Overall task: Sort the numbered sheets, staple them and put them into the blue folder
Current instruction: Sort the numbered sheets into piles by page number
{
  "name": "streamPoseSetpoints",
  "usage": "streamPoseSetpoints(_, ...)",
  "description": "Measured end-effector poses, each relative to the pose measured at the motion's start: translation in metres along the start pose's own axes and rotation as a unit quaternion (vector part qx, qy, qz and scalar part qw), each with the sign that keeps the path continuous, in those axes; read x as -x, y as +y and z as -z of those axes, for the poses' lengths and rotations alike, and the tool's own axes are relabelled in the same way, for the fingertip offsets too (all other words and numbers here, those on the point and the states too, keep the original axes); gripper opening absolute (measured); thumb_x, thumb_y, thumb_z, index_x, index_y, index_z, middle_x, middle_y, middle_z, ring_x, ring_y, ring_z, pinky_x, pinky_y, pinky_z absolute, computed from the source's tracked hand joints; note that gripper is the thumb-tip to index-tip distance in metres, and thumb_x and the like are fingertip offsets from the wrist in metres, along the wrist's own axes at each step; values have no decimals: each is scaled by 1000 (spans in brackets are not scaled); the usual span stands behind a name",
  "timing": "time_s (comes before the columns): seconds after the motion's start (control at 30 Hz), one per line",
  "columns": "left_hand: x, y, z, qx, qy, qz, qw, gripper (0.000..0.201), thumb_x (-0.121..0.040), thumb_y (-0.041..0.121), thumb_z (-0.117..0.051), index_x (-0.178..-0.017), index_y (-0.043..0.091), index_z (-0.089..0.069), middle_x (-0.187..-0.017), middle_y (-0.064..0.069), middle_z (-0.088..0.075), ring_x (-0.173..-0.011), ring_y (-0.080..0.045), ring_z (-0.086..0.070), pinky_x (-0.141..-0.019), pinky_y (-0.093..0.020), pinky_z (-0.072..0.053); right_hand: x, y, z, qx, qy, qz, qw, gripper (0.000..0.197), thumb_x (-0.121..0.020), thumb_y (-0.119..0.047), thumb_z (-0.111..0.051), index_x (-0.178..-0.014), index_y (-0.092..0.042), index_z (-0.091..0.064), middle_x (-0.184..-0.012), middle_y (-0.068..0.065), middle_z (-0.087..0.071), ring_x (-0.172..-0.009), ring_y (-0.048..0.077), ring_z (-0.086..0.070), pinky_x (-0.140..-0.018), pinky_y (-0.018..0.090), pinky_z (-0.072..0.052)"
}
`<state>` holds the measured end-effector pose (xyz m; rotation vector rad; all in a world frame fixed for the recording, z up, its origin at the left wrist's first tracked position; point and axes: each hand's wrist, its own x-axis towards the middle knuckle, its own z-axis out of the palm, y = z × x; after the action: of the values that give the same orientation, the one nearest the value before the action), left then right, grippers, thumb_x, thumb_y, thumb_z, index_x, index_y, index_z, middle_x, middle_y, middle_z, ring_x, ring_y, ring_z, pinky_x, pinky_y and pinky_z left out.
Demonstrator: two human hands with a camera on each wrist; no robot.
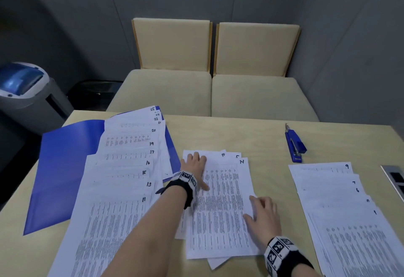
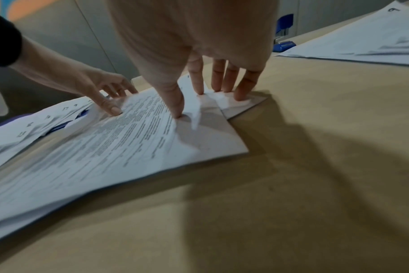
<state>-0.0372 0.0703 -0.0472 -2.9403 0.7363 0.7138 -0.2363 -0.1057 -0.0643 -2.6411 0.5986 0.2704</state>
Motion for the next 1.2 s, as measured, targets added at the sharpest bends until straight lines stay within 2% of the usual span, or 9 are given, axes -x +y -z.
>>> streamPoseSetpoints(0.23, 18, 4, 1, 159, 83, -38, 983, 47, -81, 30, -66, -122, 13, -49, -118, -9, -54, -112, -30, -49, -95, -41, -34, -10, -8, 12, -69, -10, -38, 997, 69, -84, -32, -64, -144, -21, -30, -140, 5, -32, -131, 24, -31, -107, 38, -35)
streamPoseSetpoints(0.37, 56, -7, 7, 451, 71, -111, 883, 30, -76, 21, -76, -73, 10, -48, -72, -4, -44, -70, -16, -45, -66, -29, -28, -48, -9, 38, -324, 15, -120, 938, 94, -72, -24, -81, -147, -16, -24, -147, 10, -37, -135, 28, -36, -110, 48, -32)
streamPoseSetpoints(0.5, 84, -38, 13, 551, 36, -97, 828, 37, -76, 29, -78, -85, -2, -58, -79, -4, -55, -74, -14, -55, -70, -31, -42, -71, -24, 49, -453, -103, -124, 877, 49, -69, -18, -81, -112, -6, -59, -119, 13, -63, -106, 30, -60, -99, 47, -44)
streamPoseSetpoints(0.57, 93, -67, 14, 528, 69, -45, 845, 29, -83, 28, -71, -103, 10, -61, -96, -2, -63, -90, -14, -60, -82, -30, -45, -73, -37, 54, -448, -113, -106, 881, 16, -82, -4, -67, -97, -3, -63, -107, 22, -67, -92, 32, -64, -91, 46, -48)
streamPoseSetpoints(0.73, 113, -163, -2, 110, 77, 116, 984, 37, -90, 15, -46, -126, 24, -43, -127, -2, -46, -117, -24, -44, -97, -42, -35, -79, -48, 51, -457, -47, -145, 876, 14, -90, 4, -53, -101, 0, -59, -109, 28, -62, -95, 36, -62, -85, 47, -48)
streamPoseSetpoints(0.83, 117, -186, -10, 1, -5, 96, 995, 52, -87, 22, -57, -134, 26, -34, -135, -2, -39, -123, -24, -38, -106, -48, -29, -80, -51, 42, -476, -23, -201, 856, 17, -87, 5, -53, -100, -2, -60, -114, 24, -63, -98, 36, -63, -87, 48, -49)
streamPoseSetpoints(0.97, 112, -191, -10, -64, -42, 76, 994, 84, -69, 35, -80, -136, 24, -31, -137, -3, -35, -129, -25, -34, -112, -50, -22, -81, -67, 44, -458, 38, -236, 856, 16, -93, 1, -47, -104, 4, -57, -107, 24, -62, -88, 25, -51, -65, 23, -47)
streamPoseSetpoints(1.1, 111, -194, -11, -98, -44, 66, 992, 73, -69, 39, -79, -130, 20, -42, -132, -6, -37, -125, -26, -37, -110, -48, -23, -91, -86, 46, -467, 78, -251, 844, 24, -97, -9, -43, -114, 5, -53, -127, 31, -53, -84, 19, -40, -55, 26, -38)
streamPoseSetpoints(1.2, 116, -196, -8, -65, -50, 60, 995, 55, -69, 32, -79, -116, 21, -51, -120, -2, -49, -112, -22, -48, -102, -41, -25, -100, -107, 43, -476, 59, -257, 839, 2, -98, -7, -39, -100, -8, -38, -100, 26, -49, -59, 25, -33, -33, 9, -32)
